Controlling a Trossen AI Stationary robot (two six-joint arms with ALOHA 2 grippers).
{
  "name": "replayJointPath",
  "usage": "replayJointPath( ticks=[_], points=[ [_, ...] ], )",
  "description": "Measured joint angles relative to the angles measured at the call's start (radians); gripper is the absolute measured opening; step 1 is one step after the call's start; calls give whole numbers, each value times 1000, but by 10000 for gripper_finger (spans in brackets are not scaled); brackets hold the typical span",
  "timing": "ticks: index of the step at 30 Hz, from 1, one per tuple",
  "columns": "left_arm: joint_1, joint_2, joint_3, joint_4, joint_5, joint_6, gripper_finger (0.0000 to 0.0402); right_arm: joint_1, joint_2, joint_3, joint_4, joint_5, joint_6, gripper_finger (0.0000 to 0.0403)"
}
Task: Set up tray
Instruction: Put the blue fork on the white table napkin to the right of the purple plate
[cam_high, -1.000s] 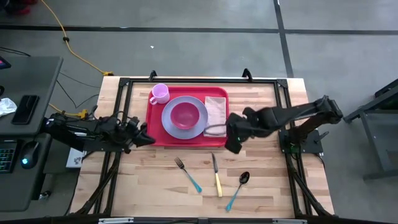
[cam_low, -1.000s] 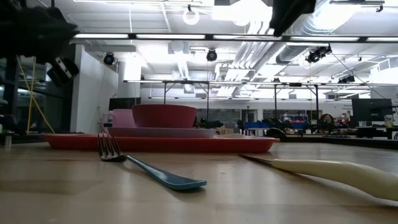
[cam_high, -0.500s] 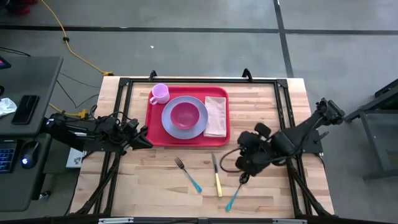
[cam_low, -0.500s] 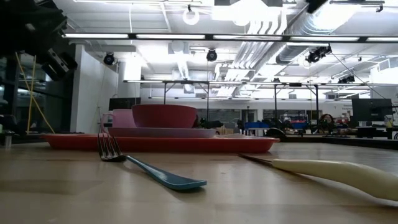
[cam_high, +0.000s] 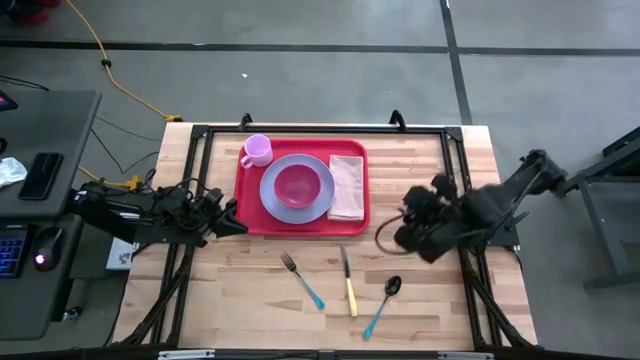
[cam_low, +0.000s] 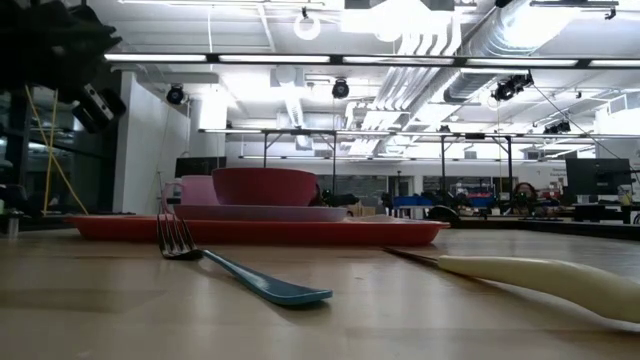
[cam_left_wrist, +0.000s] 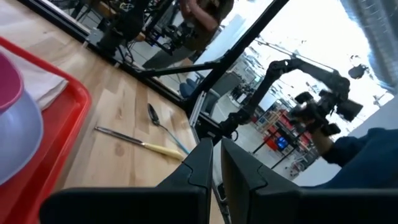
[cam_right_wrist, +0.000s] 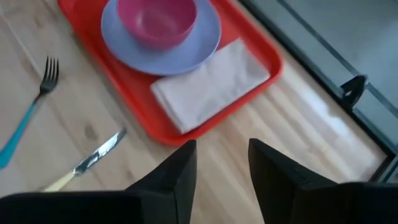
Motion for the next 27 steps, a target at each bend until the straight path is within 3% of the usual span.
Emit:
replayJointPath(
  ticks=[6, 27],
  points=[
    [0, 0, 0, -15, -3, 26, 65, -37, -127, -58, 38, 12, -70, 105],
    [0, 0, 2, 2, -9, -9, 65, -85, -682, -845, 709, -14, -87, 99]
  ],
)
